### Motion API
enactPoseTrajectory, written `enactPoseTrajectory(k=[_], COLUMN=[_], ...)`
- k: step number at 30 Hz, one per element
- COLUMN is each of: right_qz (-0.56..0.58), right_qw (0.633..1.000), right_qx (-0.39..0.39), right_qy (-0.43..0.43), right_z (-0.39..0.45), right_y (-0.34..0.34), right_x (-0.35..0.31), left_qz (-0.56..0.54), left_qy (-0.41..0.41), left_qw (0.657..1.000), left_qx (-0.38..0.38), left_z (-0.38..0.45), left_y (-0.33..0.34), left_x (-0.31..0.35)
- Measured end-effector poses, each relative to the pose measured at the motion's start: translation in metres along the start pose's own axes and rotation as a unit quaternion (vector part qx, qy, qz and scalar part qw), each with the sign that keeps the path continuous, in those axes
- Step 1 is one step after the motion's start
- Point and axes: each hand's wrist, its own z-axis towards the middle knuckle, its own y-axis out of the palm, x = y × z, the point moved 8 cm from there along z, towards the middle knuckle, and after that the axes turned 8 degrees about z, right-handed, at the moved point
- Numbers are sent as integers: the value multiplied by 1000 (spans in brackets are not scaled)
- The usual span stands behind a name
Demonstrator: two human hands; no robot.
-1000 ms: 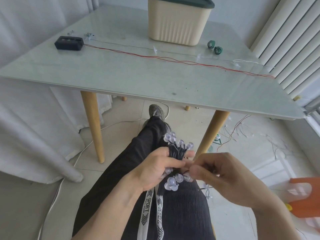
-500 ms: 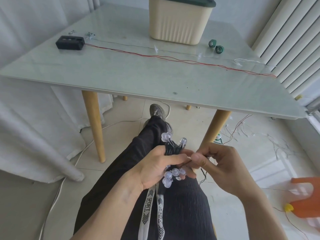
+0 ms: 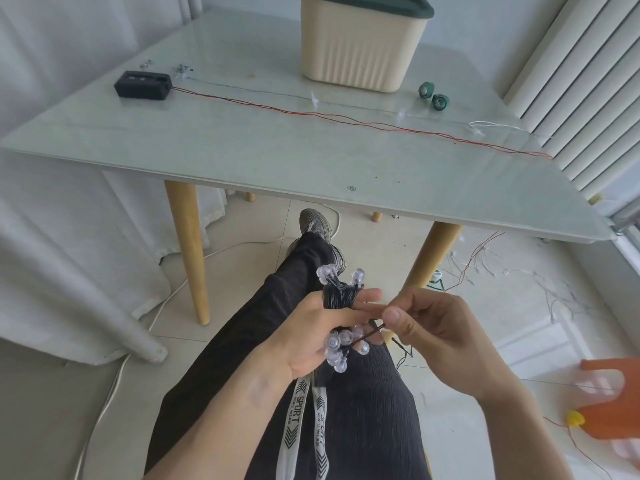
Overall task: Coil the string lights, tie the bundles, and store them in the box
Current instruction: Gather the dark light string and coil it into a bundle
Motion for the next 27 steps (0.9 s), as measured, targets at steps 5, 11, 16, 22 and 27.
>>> enactPoseTrajectory(k=[5, 11, 16, 22, 27], right_qz=[-26, -154, -160, -161, -130], right_qw=[999, 982, 982, 978, 990], right_qx=[14, 105, 103, 131, 57], right_qy=[12, -6, -16, -2, 18], right_z=[0, 6, 9, 5, 6], right_y=[-6, -17, -14, -31, -17], right_x=[4, 4, 13, 23, 41], left_qz=[15, 45, 95, 34, -68], left_qy=[6, -5, -1, 17, 29], left_qw=[998, 988, 985, 997, 997], left_qx=[-65, -147, -145, -74, -34], left_z=[-6, -9, -10, -8, -6], left_y=[9, 26, 32, 13, 8], left_x=[6, 2, -1, 7, 13])
